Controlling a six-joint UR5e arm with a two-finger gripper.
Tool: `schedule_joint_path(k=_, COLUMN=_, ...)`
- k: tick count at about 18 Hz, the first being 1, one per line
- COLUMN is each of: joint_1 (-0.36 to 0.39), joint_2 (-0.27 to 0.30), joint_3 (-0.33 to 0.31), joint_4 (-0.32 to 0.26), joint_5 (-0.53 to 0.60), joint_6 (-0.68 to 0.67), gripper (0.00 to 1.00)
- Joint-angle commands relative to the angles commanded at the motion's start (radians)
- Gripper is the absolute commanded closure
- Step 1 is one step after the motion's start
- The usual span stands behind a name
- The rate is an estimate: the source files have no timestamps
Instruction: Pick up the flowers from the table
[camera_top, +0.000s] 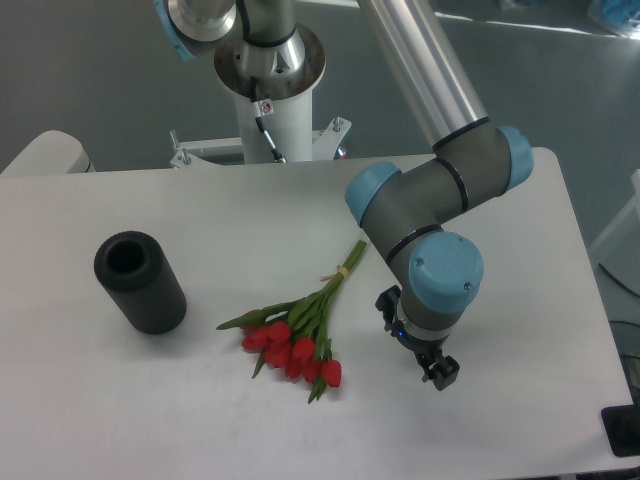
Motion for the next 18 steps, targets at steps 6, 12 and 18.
schedule_joint_path(k=6, joint_1=0.015, joint_2=0.090, joint_3=-0.138, joint_4=0.000, joint_5=-0.032, joint_6=-0.012, gripper=0.00)
schedule_joint_path(k=12, joint_1=0.005, joint_2=0.163, joint_3=-0.278, joint_4=0.011, joint_5=-0.032, joint_6=-0.061, gripper=0.00)
schedule_joint_path(k=18, joint_1=-0.021, joint_2=0.175, joint_3=-0.391, joint_4=0.124, joint_5=-0.032, joint_6=-0.187, gripper=0.00)
